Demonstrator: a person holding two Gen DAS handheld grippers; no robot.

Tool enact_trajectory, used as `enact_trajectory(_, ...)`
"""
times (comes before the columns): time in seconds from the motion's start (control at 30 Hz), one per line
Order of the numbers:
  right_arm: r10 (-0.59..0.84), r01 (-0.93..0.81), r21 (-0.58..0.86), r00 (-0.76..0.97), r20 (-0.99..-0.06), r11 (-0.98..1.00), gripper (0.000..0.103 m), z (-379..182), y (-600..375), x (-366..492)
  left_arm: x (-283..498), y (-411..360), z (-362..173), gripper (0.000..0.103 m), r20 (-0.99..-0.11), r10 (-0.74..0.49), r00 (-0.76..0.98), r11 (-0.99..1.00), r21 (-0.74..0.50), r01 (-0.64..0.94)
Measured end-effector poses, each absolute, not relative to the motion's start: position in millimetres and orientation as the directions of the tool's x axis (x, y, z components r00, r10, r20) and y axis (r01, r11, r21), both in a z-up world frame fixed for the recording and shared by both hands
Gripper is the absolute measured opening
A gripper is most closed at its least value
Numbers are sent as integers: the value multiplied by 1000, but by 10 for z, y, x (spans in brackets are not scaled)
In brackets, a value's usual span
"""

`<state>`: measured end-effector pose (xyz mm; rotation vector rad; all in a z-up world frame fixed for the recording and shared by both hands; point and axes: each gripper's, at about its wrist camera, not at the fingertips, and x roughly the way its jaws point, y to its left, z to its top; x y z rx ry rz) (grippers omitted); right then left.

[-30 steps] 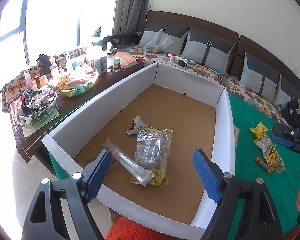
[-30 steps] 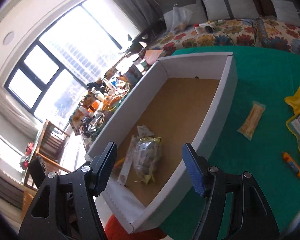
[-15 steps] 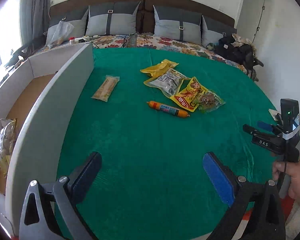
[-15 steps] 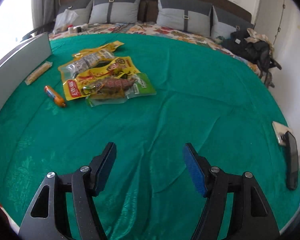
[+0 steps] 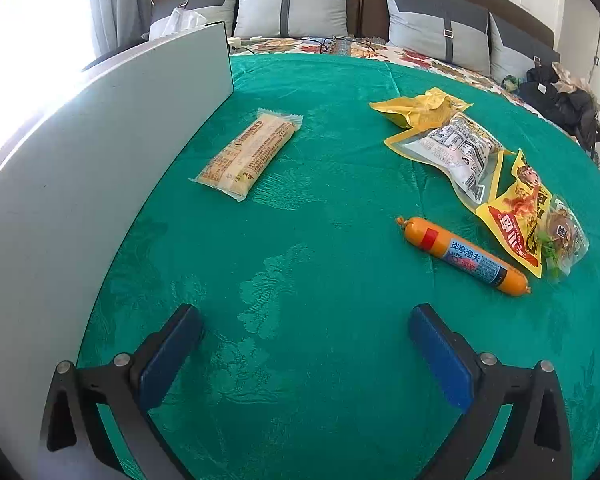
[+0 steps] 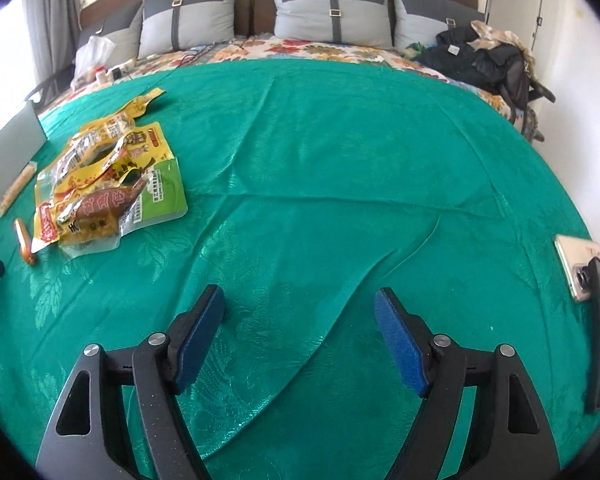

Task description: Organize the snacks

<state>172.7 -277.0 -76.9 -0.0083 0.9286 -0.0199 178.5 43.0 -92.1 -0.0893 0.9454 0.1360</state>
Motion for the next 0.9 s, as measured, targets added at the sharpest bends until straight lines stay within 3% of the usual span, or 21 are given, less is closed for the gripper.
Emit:
enact_trajectory(0.23, -25, 9, -23, 585, -811, 1000, 95, -789, -2725, 1785, 1785, 442, -919, 103, -813, 75, 578, 988, -19, -156)
enact_trajectory(0.9, -25, 10, -24, 584, -811, 1000, 96, -805, -2726, 1788, 1792, 444, -916, 103, -813, 75, 577, 988, -20, -156)
